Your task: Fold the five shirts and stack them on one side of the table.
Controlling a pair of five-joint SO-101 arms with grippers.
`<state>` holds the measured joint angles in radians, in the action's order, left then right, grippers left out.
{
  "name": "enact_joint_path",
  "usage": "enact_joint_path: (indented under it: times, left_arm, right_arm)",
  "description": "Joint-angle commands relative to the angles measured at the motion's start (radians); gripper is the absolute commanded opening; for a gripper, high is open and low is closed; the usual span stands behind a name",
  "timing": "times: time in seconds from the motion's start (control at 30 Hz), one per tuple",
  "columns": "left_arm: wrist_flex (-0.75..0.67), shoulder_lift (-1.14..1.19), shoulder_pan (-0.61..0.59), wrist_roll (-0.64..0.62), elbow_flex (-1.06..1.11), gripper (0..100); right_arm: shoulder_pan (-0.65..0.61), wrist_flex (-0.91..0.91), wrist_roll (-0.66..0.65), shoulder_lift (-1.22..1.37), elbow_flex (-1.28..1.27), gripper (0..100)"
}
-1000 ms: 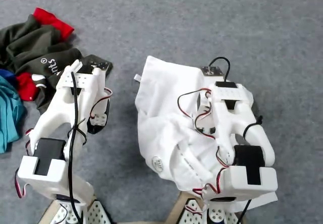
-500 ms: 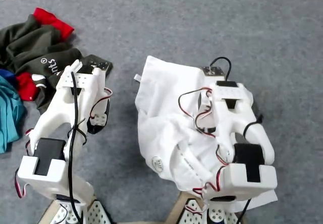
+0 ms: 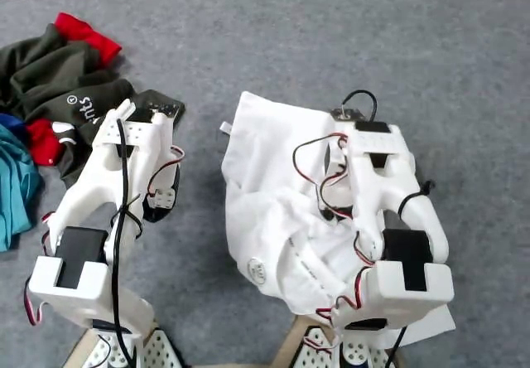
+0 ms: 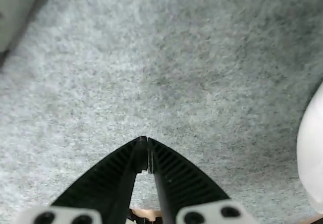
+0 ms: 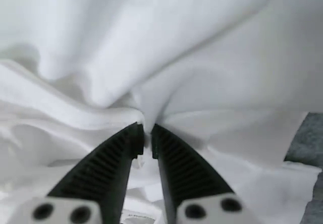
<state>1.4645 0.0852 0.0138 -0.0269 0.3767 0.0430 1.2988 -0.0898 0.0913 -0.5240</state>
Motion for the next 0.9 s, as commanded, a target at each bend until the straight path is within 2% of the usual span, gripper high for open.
enact_joint_path:
  times: [0.0,0.17,0.3,0.47,0.63,0.73,0.87]
  left_arm:
    - [0.005,-0.011,-0.004,-0.008,-0.004,3]
    - [0.005,-0.011,-0.004,-0.008,-0.004,3]
    - [-0.003,-0.011,-0.004,-0.009,-0.002,3]
    - [-0.003,-0.029,-0.001,-0.009,-0.048,3]
    - [-0.006,-0.075,0.010,-0.015,-0.236,3]
    - [-0.081,-0.055,0.048,-0.109,-0.372,5]
    - [-0.256,0.071,0.148,-0.282,-0.504,21]
  right_arm:
    - [-0.005,0.032,-0.002,-0.110,0.042,1.4]
    - [0.005,0.071,-0.058,-0.355,0.042,1.4]
    - [0.101,0.061,-0.069,-0.579,0.045,1.4]
    - [0.233,-0.032,-0.069,-0.803,0.058,1.4]
    - [0.302,-0.143,-0.071,-0.901,0.024,1.5]
    - [0.315,-0.169,-0.071,-0.906,-0.004,1.5]
    - [0.308,-0.183,-0.071,-0.906,-0.099,1.5]
